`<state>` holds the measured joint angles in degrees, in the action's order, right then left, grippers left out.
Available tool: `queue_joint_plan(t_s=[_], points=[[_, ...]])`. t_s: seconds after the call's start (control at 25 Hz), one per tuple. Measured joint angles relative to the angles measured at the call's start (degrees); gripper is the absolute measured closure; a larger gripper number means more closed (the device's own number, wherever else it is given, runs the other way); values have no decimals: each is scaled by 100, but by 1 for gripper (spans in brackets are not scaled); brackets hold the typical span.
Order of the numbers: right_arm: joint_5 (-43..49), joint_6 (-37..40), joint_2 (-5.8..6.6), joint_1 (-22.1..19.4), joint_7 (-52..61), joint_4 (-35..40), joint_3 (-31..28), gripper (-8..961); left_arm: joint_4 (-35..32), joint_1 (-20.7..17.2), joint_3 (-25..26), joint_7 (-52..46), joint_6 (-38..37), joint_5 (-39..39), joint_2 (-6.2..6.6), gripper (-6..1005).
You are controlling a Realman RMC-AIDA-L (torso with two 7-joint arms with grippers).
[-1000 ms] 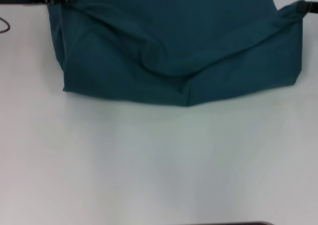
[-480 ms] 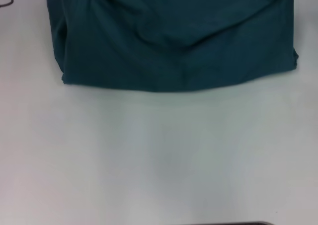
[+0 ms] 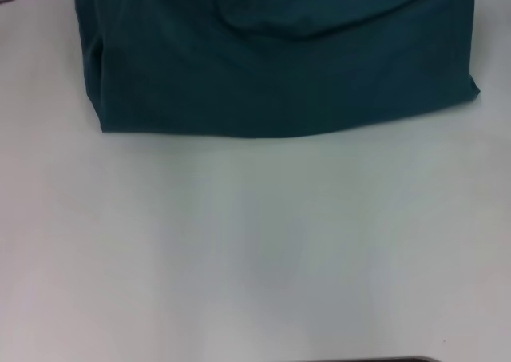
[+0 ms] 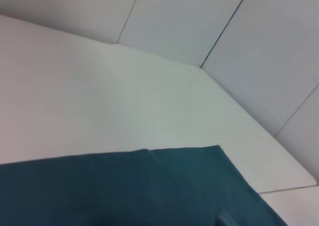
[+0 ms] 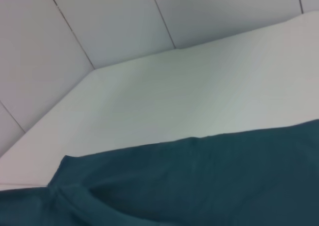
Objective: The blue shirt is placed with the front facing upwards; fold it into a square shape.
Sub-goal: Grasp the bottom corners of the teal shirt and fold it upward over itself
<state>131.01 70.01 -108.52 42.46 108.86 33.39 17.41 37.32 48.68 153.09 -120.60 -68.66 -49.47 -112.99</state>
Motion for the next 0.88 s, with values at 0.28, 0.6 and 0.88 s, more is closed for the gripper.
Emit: queue_joint_plan(t_s=[0.28, 0.6, 0.88], points=[[-5, -420, -63, -27, -50, -365, 227, 909, -375, -125, -79, 153, 439, -56, -84, 997], [12, -753, -222, -38, -78, -463, 458, 890, -441, -308, -78, 293, 751, -95, -258, 998], [11, -937, -344, -88, -84, -492, 642, 873, -445, -467, -77, 364, 778, -111, -359, 998]])
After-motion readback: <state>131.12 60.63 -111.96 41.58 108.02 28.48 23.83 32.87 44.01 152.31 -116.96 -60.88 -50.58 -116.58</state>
